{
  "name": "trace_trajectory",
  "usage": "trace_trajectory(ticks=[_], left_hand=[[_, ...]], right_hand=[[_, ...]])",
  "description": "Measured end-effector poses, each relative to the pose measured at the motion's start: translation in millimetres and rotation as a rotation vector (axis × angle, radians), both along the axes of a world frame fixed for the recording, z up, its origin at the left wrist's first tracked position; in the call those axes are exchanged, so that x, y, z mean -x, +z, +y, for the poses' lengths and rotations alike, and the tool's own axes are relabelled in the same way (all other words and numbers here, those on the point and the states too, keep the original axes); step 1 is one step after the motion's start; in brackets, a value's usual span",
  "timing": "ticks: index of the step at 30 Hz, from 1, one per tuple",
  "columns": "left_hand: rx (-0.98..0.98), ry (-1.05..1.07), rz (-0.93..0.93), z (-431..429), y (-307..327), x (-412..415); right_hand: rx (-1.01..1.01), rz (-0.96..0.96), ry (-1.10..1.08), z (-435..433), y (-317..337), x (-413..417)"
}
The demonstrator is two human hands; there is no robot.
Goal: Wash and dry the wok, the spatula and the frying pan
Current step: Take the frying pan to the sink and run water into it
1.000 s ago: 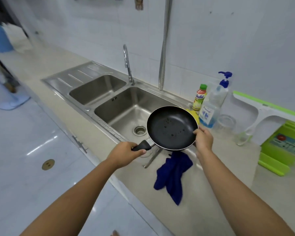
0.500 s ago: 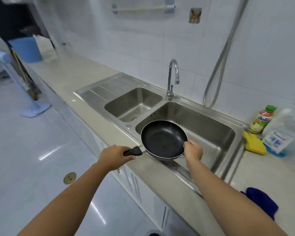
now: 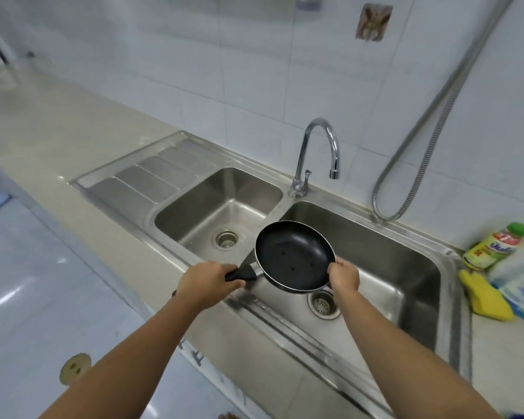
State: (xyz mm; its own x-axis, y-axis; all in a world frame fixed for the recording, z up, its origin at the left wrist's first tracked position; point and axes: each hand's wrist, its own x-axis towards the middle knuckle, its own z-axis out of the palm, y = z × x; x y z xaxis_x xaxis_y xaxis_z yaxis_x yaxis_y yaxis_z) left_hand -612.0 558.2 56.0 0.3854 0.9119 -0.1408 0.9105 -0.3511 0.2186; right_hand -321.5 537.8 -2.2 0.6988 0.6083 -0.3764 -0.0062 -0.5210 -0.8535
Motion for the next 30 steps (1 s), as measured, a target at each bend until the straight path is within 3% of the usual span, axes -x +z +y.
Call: trace_trajectory(ticks=[5, 9, 14, 21, 30], left_hand=[[0.088, -0.055, -0.008, 59.5, -17.8, -16.7], [0.133, -0.101, -0.044, 99.3, -29.3, -30.6], [0.182, -0.158, -0.114, 138.5, -37.9, -41.7], [0.202, -0.21, -0.105, 167.1, -61.4, -47.7], [0.25, -0.183, -0.203, 170.8, -76.9, -49.8]], right_hand=[[0.097, -0.081, -0.06, 30.0, -3.0, -3.2], [0.299, -0.451, -0.035, 54.4, 3.7, 11.4], [0.21, -0.746, 0.257, 124.0, 40.2, 31.5], [0.232, -0.818, 0.382, 229.9, 75.7, 18.1], [0.1, -0.937, 0.243, 227.0, 42.0, 50.1]])
